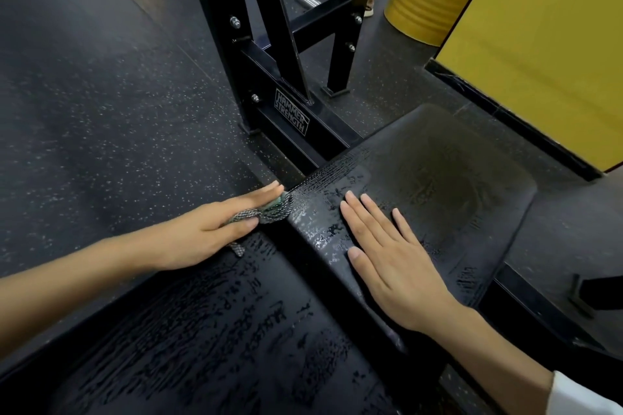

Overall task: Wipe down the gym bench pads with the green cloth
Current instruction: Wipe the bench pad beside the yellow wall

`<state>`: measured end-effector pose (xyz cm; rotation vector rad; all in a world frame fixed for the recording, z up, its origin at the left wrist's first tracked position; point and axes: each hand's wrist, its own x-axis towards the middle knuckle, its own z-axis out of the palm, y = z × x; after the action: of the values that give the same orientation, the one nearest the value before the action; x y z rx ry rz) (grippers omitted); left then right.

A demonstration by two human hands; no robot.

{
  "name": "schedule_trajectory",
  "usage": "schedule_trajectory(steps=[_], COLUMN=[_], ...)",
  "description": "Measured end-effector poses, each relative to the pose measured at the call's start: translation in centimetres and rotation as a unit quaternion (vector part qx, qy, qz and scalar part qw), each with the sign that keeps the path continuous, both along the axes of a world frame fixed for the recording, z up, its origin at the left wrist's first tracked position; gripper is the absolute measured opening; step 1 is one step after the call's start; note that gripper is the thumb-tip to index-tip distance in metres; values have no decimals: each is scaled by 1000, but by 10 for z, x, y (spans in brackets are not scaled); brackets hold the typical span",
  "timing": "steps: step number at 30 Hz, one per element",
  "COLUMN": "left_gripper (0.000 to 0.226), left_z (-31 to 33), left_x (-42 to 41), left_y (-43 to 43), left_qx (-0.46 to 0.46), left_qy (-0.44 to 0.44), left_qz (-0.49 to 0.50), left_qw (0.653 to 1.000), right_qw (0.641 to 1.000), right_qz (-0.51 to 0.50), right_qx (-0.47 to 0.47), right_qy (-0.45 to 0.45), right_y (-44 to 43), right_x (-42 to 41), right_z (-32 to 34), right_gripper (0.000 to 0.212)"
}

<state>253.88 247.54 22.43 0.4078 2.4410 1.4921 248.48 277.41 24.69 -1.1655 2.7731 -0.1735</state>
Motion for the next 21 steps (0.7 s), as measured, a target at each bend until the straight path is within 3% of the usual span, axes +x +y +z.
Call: schedule_trajectory(steps=[13,21], left_gripper=[50,49], left_z=[7,5], left_x=[-33,-29], left_y=[24,21], left_qx=[-59,-29], left_qy=[2,12], left_qz=[-8,6], left_qw=[998,1000], right_qw=[1000,1000], right_qz=[-9,-6], right_qx=[12,1], right_qy=[-1,5], right_y=[-2,-1], right_x=[-1,-1], right_z=[1,0], right_gripper=[62,59])
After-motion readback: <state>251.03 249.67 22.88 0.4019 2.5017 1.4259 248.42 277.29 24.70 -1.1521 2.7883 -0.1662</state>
